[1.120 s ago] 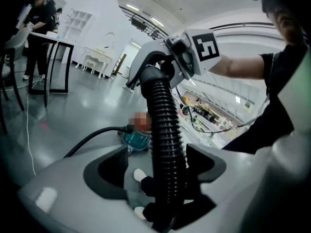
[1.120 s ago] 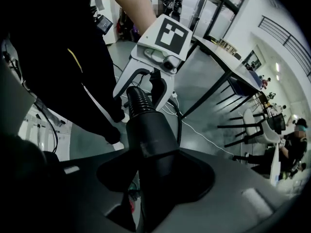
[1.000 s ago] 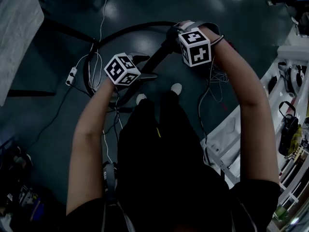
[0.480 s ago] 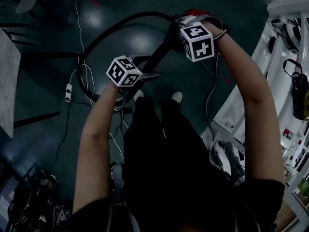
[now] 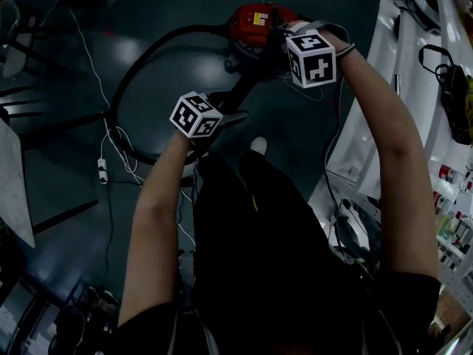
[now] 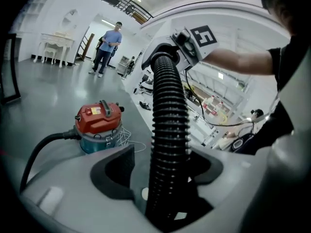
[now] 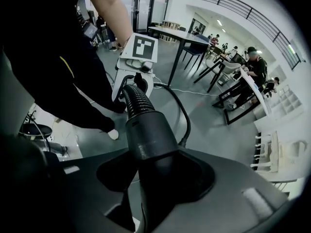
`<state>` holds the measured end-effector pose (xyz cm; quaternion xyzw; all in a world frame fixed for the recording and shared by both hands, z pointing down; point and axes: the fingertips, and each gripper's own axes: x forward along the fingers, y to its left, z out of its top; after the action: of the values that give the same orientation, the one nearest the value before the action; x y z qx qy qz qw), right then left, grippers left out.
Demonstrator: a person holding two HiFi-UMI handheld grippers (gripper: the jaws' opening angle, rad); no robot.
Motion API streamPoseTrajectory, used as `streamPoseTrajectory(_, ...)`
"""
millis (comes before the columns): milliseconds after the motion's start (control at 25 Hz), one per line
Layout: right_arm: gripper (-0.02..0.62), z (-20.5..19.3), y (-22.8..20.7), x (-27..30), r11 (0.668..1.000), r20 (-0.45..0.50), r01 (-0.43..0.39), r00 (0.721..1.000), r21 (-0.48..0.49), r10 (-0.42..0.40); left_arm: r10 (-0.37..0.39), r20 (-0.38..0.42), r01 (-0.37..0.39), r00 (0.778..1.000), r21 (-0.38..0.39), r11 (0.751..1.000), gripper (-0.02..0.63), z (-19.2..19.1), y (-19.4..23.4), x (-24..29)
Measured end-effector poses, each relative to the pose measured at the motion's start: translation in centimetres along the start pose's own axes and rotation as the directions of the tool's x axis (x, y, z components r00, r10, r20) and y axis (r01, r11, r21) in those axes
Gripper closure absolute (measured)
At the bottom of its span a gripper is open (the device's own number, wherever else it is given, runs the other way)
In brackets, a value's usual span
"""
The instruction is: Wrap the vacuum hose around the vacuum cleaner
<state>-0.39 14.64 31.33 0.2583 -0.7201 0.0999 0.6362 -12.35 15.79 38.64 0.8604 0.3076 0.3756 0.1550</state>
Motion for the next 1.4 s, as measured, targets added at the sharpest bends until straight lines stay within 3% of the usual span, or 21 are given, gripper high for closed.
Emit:
streamPoseTrajectory(120,0.384,-4.0,1.3,-0.6,1.0,-0.038,0.008,0.999,0.0,-0.008,-0.015,-0.016,0.015,1.0,0.043,0.999,0.35,2.3,-1.0,3.5)
streamPoseTrajectory(480,0.385,-13.1,4.3,-2.5,0.996,-0.07,0.039,0.997,0.078,-0.034,-0.048,-0.077,0.057,0.996,0.115,0.992,0.369,6.9,-3.4,11.8)
streamPoseTrajectory(640,0.385,-16.0,5.0,-3.2,0.993,-0.089,0.057,0.995,0.104,-0.048,-0.046,-0.09,0.058,0.995,0.133,0.989,0.45,8.6,-4.1,14.5)
streamPoseTrajectory(840,0.385,-18.6,5.5,-3.2,0.987,-0.102,0.079,0.993,0.142,-0.065,-0.054,-0.147,0.078,0.988,0.162,0.984,0.465,9.6,-4.3,16.3)
streamPoseTrajectory(1120,0.38,-21.4,5.9,-2.2,0.978,-0.13,0.066,0.991,0.198,-0.041,-0.137,-0.221,0.169,0.966,0.132,0.977,0.468,9.9,-4.0,18.6)
streamPoseTrajectory(1400,0.368,-23.9,3.6,-0.8,0.973,-0.159,0.071,0.987,0.221,-0.035,-0.13,-0.259,0.17,0.957,0.137,0.976,0.469,11.5,-1.5,20.0)
